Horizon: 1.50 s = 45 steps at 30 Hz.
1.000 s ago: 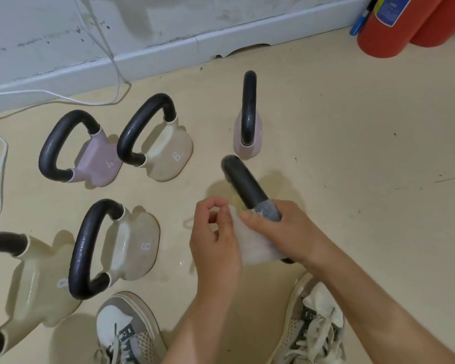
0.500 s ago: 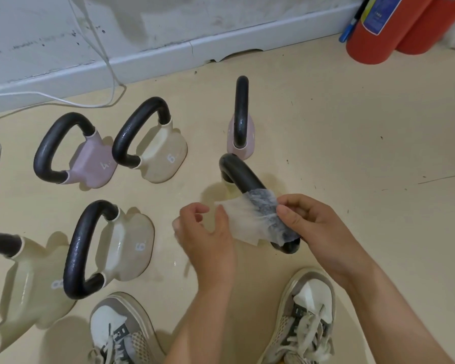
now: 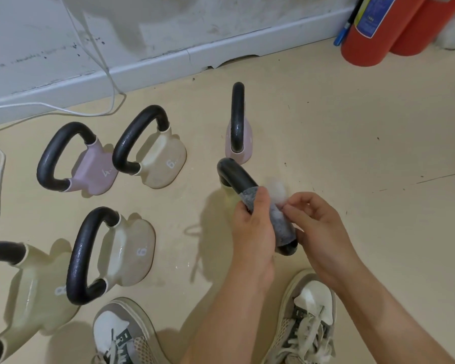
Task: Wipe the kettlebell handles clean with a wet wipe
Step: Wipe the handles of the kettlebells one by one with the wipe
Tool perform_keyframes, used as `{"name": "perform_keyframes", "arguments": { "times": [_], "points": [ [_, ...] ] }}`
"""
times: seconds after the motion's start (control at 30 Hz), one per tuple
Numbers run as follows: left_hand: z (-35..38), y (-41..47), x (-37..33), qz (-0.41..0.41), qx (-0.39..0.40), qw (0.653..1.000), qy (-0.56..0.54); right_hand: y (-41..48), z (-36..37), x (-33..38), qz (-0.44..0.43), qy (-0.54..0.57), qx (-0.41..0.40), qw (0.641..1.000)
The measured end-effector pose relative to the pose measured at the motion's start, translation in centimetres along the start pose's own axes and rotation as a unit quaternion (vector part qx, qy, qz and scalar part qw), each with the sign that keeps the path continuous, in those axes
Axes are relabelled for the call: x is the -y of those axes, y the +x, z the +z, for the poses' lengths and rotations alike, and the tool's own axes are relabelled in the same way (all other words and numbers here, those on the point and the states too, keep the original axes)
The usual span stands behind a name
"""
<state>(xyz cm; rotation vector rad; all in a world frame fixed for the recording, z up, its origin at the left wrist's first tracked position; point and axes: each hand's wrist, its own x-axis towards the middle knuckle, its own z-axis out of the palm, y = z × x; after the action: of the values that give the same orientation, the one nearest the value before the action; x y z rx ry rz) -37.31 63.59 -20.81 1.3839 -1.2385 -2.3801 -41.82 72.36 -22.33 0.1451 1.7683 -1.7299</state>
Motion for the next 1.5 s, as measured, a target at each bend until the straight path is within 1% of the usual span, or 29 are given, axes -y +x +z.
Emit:
{"name": "perform_keyframes", "arguments": {
  "times": [0.03, 0.07, 0.17, 0.2, 0.23, 0.27, 0.33, 0.4, 0.47, 0.57, 0.6, 0.67, 0.73, 0.77, 0.8, 0.83, 0.87, 0.9, 0.93, 0.97, 1.0, 1.07, 1.1, 1.17, 1.23, 1.3, 1.4, 1.43, 1.5],
  "points": [
    [0.1, 0.2, 0.0, 0.002, -0.002, 1.000, -0.006, 0.5, -0.2, 0.0, 0.009, -0.008, -0.005, 1.000],
    [0.1, 0.4, 0.1, 0.005, -0.001, 1.000, -0.009, 0.9, -0.5, 0.2, 0.033, -0.016, 0.010, 0.999],
    [-0.2, 0.9, 0.1, 0.007, 0.005, 1.000, -0.009, 2.1, -1.4, 1.2, 0.121, -0.011, 0.107, 0.987],
    [-0.2, 1.0, 0.1, 0.007, 0.011, 1.000, -0.012, 2.2, -1.6, 1.4, 0.135, 0.002, 0.125, 0.983],
    [-0.2, 0.9, 0.1, 0.009, 0.015, 1.000, -0.013, 2.2, -1.7, 1.4, 0.119, 0.007, 0.123, 0.985],
    [0.0, 0.8, 0.1, 0.014, 0.013, 1.000, -0.007, 2.0, -1.5, 1.6, 0.078, -0.001, 0.099, 0.992],
    [0.4, 0.4, 0.3, 0.035, -0.004, 0.999, 0.011, 1.0, -0.9, 1.4, -0.030, -0.058, 0.017, 0.998],
    [0.7, -0.1, 0.7, 0.047, -0.019, 0.999, 0.007, -0.7, 0.2, 1.1, -0.131, -0.137, -0.041, 0.981],
    [0.4, -0.7, 0.7, 0.029, -0.010, 0.999, -0.009, -2.0, 1.0, 0.3, -0.218, -0.229, -0.072, 0.946],
    [-0.9, -1.7, 0.1, 0.001, 0.034, 0.999, 0.001, -2.6, 1.3, -1.2, -0.335, -0.336, -0.100, 0.875],
    [-1.4, -1.9, -0.2, 0.004, 0.047, 0.999, 0.023, -2.7, 1.4, -1.5, -0.358, -0.372, -0.104, 0.850],
    [-1.9, -1.8, -0.7, 0.008, 0.053, 0.996, 0.065, -2.9, 1.8, -1.9, -0.387, -0.439, -0.086, 0.807],
    [-1.8, -1.0, -1.2, 0.001, 0.043, 0.995, 0.091, -3.1, 2.1, -1.9, -0.402, -0.474, -0.048, 0.782],
    [-1.7, -0.4, -1.4, -0.002, 0.038, 0.994, 0.105, -3.2, 2.1, -1.4, -0.393, -0.467, -0.032, 0.791],
    [-1.6, 0.3, -1.6, -0.002, 0.035, 0.993, 0.112, -3.3, 1.8, -0.6, -0.366, -0.428, -0.024, 0.826],
    [-1.5, 0.8, -1.6, -0.003, 0.036, 0.994, 0.105, -3.2, 1.5, 0.3, -0.315, -0.346, -0.019, 0.883],
    [-1.4, 1.1, -1.6, -0.006, 0.042, 0.995, 0.090, -2.9, 1.1, 1.1, -0.245, -0.237, -0.016, 0.940],
    [-1.3, 1.2, -1.3, -0.011, 0.051, 0.996, 0.072, -2.6, 0.6, 1.7, -0.172, -0.141, -0.020, 0.975],
    [-1.1, 1.1, -0.8, -0.017, 0.059, 0.997, 0.053, -2.1, 0.1, 2.0, -0.128, -0.104, -0.036, 0.986],
    [-0.8, 0.9, -0.2, -0.020, 0.056, 0.998, 0.037, -1.6, -0.3, 1.8, -0.100, -0.125, -0.048, 0.986],
    [-0.3, 0.7, 0.5, -0.015, 0.039, 0.999, 0.025, -1.1, -0.5, 1.5, -0.071, -0.149, -0.042, 0.985],
    [0.7, 0.3, 1.9, 0.027, -0.021, 0.999, 0.025, -0.8, -0.3, 1.2, -0.011, -0.153, 0.011, 0.988],
    [1.1, 0.1, 2.4, 0.056, -0.046, 0.997, 0.029, -0.9, -0.2, 1.1, 0.000, -0.153, 0.034, 0.988],
    [1.6, -0.4, 3.6, 0.103, -0.063, 0.992, 0.049, -1.4, -0.3, 1.1, 0.011, -0.164, 0.060, 0.985],
    [1.4, -0.9, 5.2, 0.135, -0.060, 0.985, 0.084, -1.7, -0.4, 1.0, 0.020, -0.154, 0.095, 0.983],
    [0.8, -0.5, 6.9, 0.170, -0.055, 0.972, 0.155, -1.6, -0.4, 0.7, 0.018, -0.178, 0.120, 0.976],
    [-0.3, 0.8, 8.2, 0.182, -0.033, 0.942, 0.278, -1.3, -0.1, 0.3, -0.021, -0.241, 0.104, 0.965],
    [-0.5, 0.9, 8.0, 0.185, -0.018, 0.939, 0.291, -1.3, 0.1, 0.3, -0.035, -0.247, 0.098, 0.963],
    [-0.9, 0.3, 6.6, 0.175, 0.002, 0.950, 0.257, -1.5, 0.3, 0.3, -0.041, -0.224, 0.078, 0.971]
  ]
}}
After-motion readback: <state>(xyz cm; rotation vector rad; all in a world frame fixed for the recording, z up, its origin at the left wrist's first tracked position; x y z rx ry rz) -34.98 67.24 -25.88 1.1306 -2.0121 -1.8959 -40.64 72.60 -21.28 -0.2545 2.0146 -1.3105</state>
